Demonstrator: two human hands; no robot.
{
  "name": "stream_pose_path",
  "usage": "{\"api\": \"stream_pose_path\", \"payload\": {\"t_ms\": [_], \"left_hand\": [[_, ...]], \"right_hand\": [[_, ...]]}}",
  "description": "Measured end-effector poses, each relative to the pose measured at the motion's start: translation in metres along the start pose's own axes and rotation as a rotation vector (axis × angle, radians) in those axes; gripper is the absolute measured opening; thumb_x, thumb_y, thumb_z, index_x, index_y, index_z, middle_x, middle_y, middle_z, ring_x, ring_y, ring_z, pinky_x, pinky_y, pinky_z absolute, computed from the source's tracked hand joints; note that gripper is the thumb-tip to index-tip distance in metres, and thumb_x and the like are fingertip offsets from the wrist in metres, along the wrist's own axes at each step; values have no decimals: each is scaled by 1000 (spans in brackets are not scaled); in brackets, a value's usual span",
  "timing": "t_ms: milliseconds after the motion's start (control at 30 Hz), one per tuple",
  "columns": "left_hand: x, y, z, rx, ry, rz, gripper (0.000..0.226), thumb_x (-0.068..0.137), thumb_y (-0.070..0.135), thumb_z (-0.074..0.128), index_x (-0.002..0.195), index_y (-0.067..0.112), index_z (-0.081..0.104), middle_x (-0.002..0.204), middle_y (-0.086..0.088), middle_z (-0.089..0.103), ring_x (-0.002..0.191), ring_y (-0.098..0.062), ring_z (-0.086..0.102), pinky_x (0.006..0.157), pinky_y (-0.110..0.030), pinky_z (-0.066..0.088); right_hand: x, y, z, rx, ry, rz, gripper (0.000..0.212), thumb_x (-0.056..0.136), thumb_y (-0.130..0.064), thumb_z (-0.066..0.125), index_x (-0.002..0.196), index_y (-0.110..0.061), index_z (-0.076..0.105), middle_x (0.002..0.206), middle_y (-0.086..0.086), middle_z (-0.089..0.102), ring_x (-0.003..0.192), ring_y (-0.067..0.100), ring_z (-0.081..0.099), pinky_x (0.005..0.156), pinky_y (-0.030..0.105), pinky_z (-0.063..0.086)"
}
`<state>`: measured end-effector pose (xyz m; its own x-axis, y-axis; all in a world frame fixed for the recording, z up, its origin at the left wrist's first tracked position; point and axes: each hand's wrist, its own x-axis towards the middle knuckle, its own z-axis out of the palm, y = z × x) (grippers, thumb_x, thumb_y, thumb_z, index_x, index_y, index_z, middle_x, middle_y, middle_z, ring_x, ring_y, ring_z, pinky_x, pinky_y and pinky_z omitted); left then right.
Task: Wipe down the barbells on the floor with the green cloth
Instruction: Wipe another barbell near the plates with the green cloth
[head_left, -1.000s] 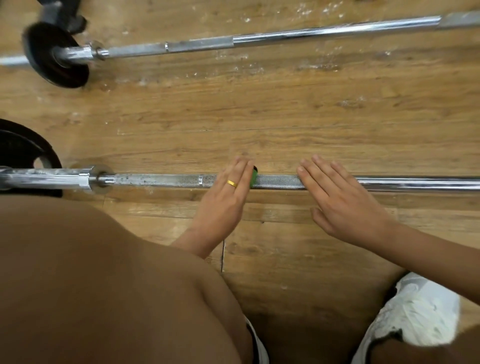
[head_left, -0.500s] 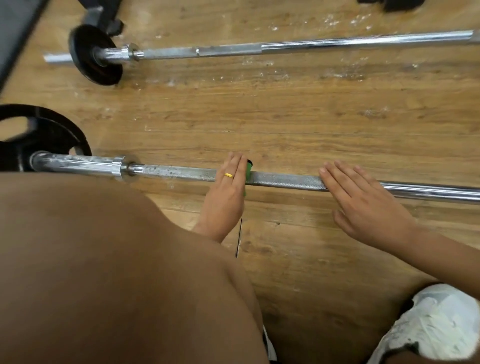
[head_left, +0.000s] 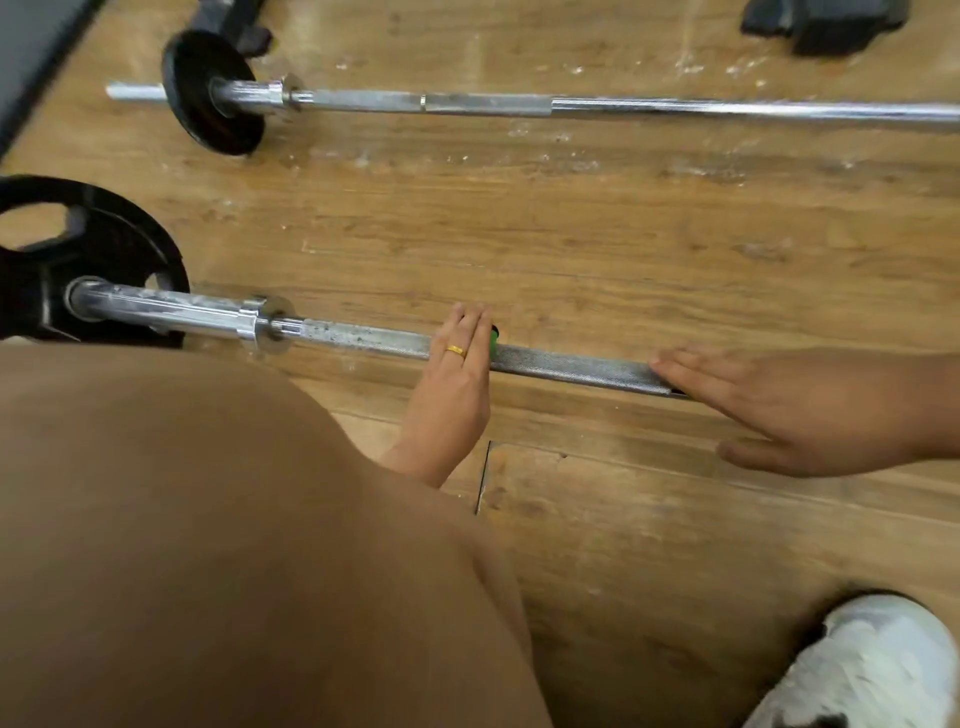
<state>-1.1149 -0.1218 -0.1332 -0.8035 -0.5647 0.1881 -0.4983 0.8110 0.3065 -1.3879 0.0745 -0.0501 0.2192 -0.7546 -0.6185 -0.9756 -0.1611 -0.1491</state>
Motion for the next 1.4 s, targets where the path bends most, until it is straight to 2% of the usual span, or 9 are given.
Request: {"api": "stream_pose_path", "payload": {"t_ms": [100, 267, 400, 533, 667, 833, 1067, 1267, 1400], "left_hand": [[0, 0, 3, -23, 15, -11, 59, 90, -17, 46, 148, -10, 36, 153, -26, 40, 150, -40, 25, 122, -47, 25], [1, -14, -4, -17, -16, 67, 55, 94, -13, 42, 149, -10, 35, 153, -26, 39, 149, -40, 27, 119, -51, 30], [0, -28, -7, -72, 93, -140, 47, 100, -8, 41, 147, -10, 39, 150, -26, 43, 148, -39, 29, 118, -52, 31], [-8, -10, 4, -62, 97, -118, 52, 96, -11, 40, 148, -10, 37, 153, -25, 40, 151, -40, 22, 119, -54, 28], [-9, -28, -3, -10, 35, 34, 60, 92, -14, 46, 151, -7, 35, 154, -23, 40, 151, -36, 26, 119, -52, 30], [-5, -37, -10, -122, 152, -278, 45, 107, 8, 40, 151, -2, 38, 155, -18, 41, 151, -31, 26, 118, -53, 30], [-6, -29, -2, -18, 65, -4, 45, 102, 2, 48, 147, 1, 44, 151, -14, 47, 149, -29, 32, 120, -48, 30], [-7, -47, -7, -110, 200, -269, 42, 104, -2, 41, 146, -4, 43, 149, -18, 46, 150, -32, 28, 117, -54, 33], [-9, -15, 5, -78, 121, -72, 51, 96, -11, 46, 147, -2, 43, 150, -15, 46, 151, -31, 26, 121, -49, 28]], "right_hand": [[26, -17, -21, -27, 70, -49, 87, 102, -48, 35, 148, -22, -35, 165, 1, -22, 151, 9, -18, 112, 11, -18], [103, -71, -14, -1, 250, 38, 73, 105, -44, 23, 157, -11, -16, 166, 11, -18, 154, 24, -11, 126, 39, 4], [128, -85, 8, -64, 503, 127, 72, 103, -44, 21, 159, -3, 5, 166, 20, 4, 154, 34, 5, 122, 50, 21], [135, -79, 17, -149, 572, 108, 78, 99, -42, 38, 158, 1, 8, 165, 23, 7, 153, 36, 8, 121, 51, 24], [136, -83, 17, -168, 596, 118, 77, 99, -41, 33, 158, 1, 7, 165, 24, 7, 154, 37, 7, 121, 52, 23], [133, -85, 15, -195, 594, 139, 74, 100, -39, 30, 157, 2, 8, 165, 24, 8, 153, 38, 9, 122, 52, 20], [132, -90, 7, -218, 614, 144, 71, 98, -37, 26, 156, 4, 15, 163, 26, 13, 153, 39, 7, 122, 56, 17], [136, -92, 5, -184, 633, 142, 70, 98, -35, 25, 156, 4, 15, 163, 24, 14, 153, 38, 5, 124, 52, 15], [138, -95, 5, -166, 645, 149, 72, 97, -36, 27, 156, 5, 13, 164, 24, 12, 153, 38, 5, 124, 52, 17]]}}
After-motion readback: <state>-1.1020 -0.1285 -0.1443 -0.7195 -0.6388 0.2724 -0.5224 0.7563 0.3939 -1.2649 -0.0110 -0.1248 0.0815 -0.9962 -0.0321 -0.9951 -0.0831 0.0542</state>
